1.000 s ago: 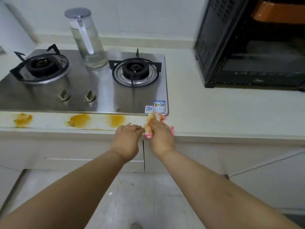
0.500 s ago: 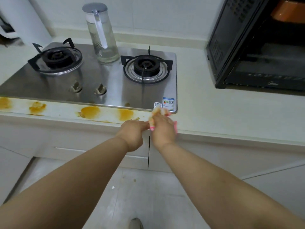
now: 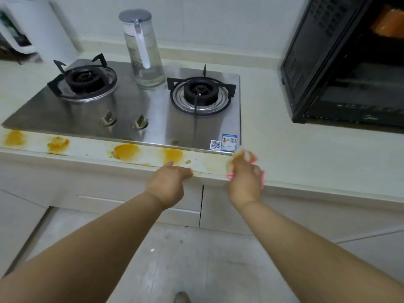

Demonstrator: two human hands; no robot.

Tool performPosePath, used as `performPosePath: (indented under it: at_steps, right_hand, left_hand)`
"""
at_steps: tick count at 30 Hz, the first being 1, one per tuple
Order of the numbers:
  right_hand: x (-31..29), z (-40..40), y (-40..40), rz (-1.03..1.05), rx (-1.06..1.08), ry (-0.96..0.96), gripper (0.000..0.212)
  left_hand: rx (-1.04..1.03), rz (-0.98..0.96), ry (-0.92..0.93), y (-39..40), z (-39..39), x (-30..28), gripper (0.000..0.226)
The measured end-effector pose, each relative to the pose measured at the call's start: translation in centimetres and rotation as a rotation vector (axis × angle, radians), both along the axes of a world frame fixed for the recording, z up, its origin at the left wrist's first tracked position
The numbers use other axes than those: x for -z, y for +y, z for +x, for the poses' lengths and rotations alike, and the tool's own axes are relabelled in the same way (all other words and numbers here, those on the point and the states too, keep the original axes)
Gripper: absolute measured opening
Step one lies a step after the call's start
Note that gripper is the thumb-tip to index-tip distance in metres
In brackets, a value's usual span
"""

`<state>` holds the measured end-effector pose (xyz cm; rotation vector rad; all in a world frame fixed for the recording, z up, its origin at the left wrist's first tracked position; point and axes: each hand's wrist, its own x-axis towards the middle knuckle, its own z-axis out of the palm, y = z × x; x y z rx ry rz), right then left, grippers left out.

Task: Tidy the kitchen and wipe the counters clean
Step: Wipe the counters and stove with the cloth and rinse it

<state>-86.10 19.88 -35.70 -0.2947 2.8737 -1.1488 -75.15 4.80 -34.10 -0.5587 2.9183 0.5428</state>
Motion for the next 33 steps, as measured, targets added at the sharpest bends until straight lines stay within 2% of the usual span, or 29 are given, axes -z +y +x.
performPosePath:
  at_steps: [1,3,4,6,8,10,12,14,15,20,23,25,27,28,30,31,33]
  right_hand:
    - [0.3,1.0,-1.8,0.014,-0.128,-0.012,0.019]
    - [0.5,2.7,-4.1,0.205,-0.368,-0.011,0.040]
    - [0.2,2.8,-4.5,0.258,-0.442,0.008,0.047]
    - [0.1,2.0,-3.9,0.268,-0.529,0.040,0.046]
    - [0.4,0.8,-0.9,0.122,-0.461,0.027,0.027]
    - [0.8,-0.6,2.7,-0.010,-0.238,0.051,0.027]
    - [0.4,-1.3,5.1,0.121,-0.101,0.094,0.025]
    - [0.2,-1.0,4.5,0.313,-0.032,0.045,0.040]
    - [0.1,-0.5,3.4,0.329,-0.020,0.024,0.046]
    - [1.1,2.8,-4.1,0.241,-0.254,0.014,0.042]
    - [0.7,2.6,-3.6,0.238,-0.335,-0.013,0.034]
    - [0.0,1.4,-0.5,0.124,-0.207,-0.024,0.022]
    - [-0.4,0.0,2.5,-0.041,-0.012,-0.034,0.036]
    - [-0.5,-0.4,3.5,-0.074,0.058,-0.052,0.034]
    - [-0.2,-0.5,3.6,0.016,0.109,-0.068,0.032]
    - [0.4,-0.8,3.4,0.041,0.145,-0.045,0.038]
    - [0.2,-0.1,1.8,-0.043,0.234,-0.033,0.050]
  left_hand:
    - [0.015,-0.042,0.003,0.1,0.0,-0.3,0.063]
    - [0.065,-0.115,0.012,0.4,0.0,-0.5,0.063]
    - [0.076,-0.135,0.006,0.4,0.0,-0.5,0.063]
    - [0.068,-0.146,-0.026,0.4,0.1,-0.5,0.064]
    - [0.052,-0.128,-0.036,0.3,0.1,-0.5,0.064]
    - [0.037,-0.102,-0.036,0.2,0.1,-0.6,0.065]
    - [0.023,-0.078,-0.045,0.3,0.1,-0.7,0.065]
    - [0.013,-0.054,-0.057,0.5,0.3,-0.8,0.066]
    - [0.012,-0.046,-0.057,0.5,0.3,-0.9,0.067]
    - [0.050,0.003,-0.093,0.3,0.8,-0.9,0.072]
    - [0.083,0.014,-0.141,0.2,0.7,-1.4,0.072]
    - [0.088,0.035,-0.143,0.3,0.8,-1.9,0.070]
    - [0.085,0.039,-0.126,0.2,1.0,-2.3,0.070]
    - [0.094,0.037,-0.121,0.1,1.0,-2.4,0.070]
    - [0.134,0.042,-0.111,-0.6,1.0,-2.4,0.070]
    - [0.147,0.051,-0.111,-0.6,0.9,-2.2,0.069]
    - [0.164,0.070,-0.088,-1.4,1.0,-1.9,0.065]
